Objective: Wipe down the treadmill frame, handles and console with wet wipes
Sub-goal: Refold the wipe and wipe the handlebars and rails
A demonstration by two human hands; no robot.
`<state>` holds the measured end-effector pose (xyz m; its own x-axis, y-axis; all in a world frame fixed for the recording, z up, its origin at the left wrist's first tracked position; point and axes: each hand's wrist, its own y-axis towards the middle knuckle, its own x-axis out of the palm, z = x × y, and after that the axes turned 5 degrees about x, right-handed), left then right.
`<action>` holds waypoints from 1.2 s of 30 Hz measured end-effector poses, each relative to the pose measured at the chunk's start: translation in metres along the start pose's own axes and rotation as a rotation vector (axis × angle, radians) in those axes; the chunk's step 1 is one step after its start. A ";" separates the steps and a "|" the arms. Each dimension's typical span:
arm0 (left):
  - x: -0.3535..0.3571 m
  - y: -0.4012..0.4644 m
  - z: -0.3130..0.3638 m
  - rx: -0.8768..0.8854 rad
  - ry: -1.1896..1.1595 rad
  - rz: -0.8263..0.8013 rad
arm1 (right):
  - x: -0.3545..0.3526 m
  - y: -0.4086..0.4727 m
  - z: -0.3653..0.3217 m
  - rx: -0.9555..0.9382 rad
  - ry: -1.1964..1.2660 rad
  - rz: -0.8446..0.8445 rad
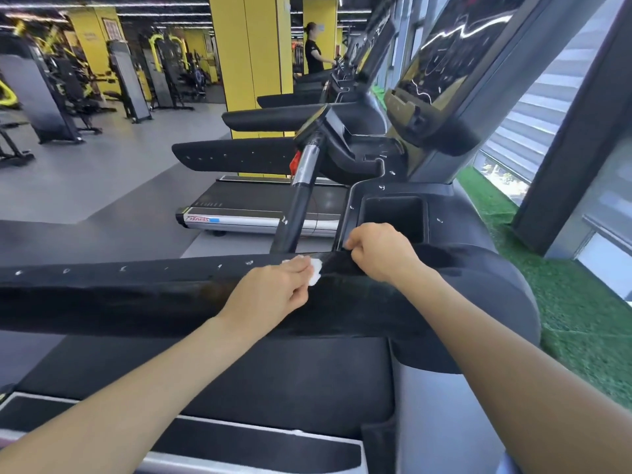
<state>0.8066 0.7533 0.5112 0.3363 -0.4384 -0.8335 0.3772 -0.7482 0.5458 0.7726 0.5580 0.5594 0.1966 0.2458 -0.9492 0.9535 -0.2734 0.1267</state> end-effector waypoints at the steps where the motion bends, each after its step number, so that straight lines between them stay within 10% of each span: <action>1: -0.003 0.005 0.001 -0.035 -0.004 -0.026 | 0.000 0.000 0.000 0.000 -0.003 0.002; 20: -0.015 0.050 0.012 -0.350 0.027 -0.276 | 0.001 -0.003 -0.004 0.010 -0.010 0.021; 27: 0.002 -0.015 -0.020 0.065 0.061 -0.058 | 0.001 -0.004 -0.003 0.008 0.009 0.028; 36: -0.004 -0.001 0.005 -0.304 0.004 -0.060 | 0.004 0.000 -0.004 0.025 -0.013 0.045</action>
<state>0.8008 0.7529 0.5134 0.3090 -0.3958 -0.8648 0.6373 -0.5888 0.4972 0.7745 0.5627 0.5567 0.2359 0.2209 -0.9464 0.9377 -0.3073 0.1620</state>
